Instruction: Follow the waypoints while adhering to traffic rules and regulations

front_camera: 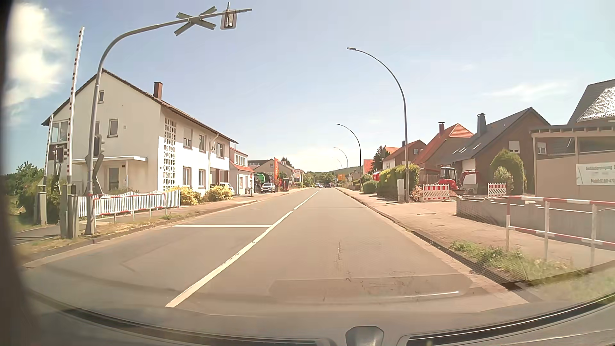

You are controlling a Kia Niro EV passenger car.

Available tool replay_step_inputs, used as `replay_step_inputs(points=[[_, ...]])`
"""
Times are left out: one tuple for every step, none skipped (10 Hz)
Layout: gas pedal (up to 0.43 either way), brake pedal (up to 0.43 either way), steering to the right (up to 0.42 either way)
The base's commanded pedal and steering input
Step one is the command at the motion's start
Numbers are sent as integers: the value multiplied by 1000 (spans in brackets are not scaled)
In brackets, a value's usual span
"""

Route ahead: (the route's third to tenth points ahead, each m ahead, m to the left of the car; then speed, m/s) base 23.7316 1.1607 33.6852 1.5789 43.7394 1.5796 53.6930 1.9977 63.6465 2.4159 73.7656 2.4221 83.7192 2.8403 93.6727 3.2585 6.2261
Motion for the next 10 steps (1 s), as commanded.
replay_step_inputs(points=[[197,6,-2],[197,6,-5],[197,6,-6],[228,6,-6],[240,6,-6],[248,6,-6],[248,6,-6],[248,6,-7],[248,6,-7],[248,6,-7]])
